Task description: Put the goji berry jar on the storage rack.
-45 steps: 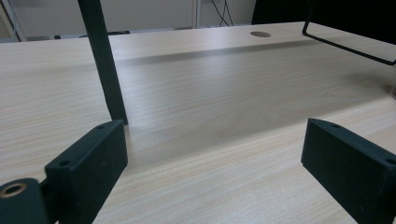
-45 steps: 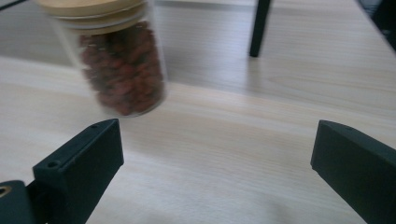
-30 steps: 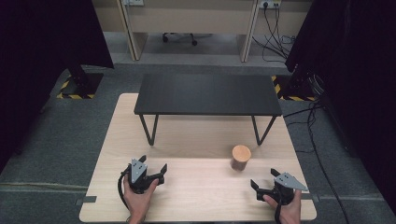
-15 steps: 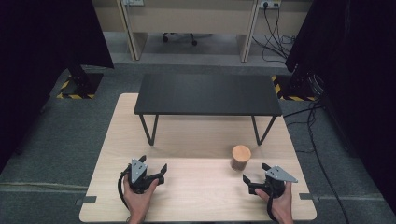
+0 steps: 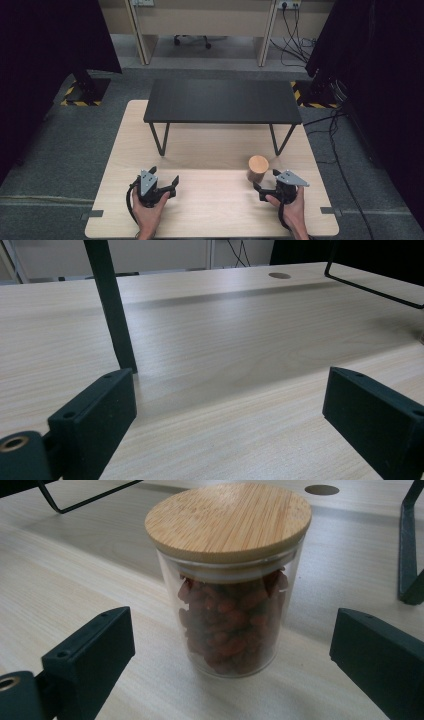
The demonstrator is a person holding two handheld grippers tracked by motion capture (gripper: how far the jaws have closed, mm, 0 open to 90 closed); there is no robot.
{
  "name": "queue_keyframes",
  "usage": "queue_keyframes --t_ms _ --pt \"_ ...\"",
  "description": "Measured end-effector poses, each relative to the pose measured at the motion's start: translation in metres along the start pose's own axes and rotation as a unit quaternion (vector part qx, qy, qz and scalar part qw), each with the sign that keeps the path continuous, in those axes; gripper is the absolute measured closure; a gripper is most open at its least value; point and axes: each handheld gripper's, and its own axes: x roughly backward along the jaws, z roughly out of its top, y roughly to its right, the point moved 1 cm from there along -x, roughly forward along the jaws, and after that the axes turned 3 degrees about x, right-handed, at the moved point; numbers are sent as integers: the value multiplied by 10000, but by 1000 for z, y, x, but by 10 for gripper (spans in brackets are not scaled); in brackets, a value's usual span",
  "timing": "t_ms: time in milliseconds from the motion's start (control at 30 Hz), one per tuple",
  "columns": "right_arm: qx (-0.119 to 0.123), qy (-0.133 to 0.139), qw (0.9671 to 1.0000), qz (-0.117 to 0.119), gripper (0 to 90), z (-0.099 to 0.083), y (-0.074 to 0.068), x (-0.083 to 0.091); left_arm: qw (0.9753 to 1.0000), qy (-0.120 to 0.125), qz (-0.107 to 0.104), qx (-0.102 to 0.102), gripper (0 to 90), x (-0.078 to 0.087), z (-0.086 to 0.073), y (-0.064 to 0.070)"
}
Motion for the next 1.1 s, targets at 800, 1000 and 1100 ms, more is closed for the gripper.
queue_keyframes --t_ms 800,1000,1100 --pt "66 -133 9999 47 62 14 -1 -22 10000 -5 -5 -4 61 0 0 0" --pt "68 -224 9997 20 89 19 -2 -27 10000 -4 -10 -2 61 0 0 0" --pt "65 -239 9997 4 95 20 -3 -29 10000 -5 -8 -5 61 0 0 0"
